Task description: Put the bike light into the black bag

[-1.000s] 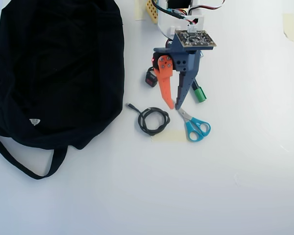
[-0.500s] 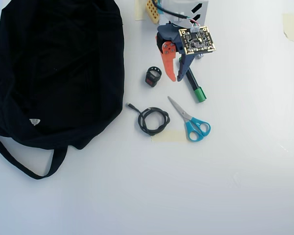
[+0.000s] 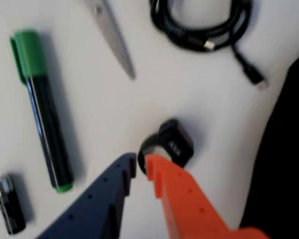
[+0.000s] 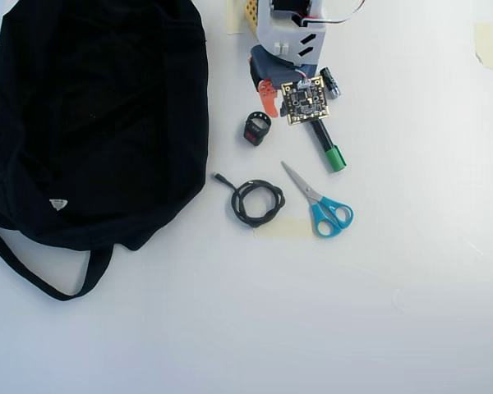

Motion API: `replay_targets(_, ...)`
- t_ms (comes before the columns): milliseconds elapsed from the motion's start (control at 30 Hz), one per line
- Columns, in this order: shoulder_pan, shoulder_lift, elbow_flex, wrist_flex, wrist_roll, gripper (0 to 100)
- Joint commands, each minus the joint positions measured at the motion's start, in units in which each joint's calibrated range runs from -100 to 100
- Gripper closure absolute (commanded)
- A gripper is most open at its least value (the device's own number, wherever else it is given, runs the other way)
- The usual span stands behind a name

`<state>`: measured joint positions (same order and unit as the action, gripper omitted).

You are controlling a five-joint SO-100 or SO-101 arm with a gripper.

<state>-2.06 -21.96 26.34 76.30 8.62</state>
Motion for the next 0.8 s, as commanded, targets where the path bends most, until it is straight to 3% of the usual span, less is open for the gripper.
replay_targets(0,1.53,-2.02,1.70,0.10,0.14,98)
replay_targets(467,1.68,-2.02,13.11,-5.33,1.13,96)
replay_targets(767,4.45,-1.11,20.20,-17.81,1.19,71)
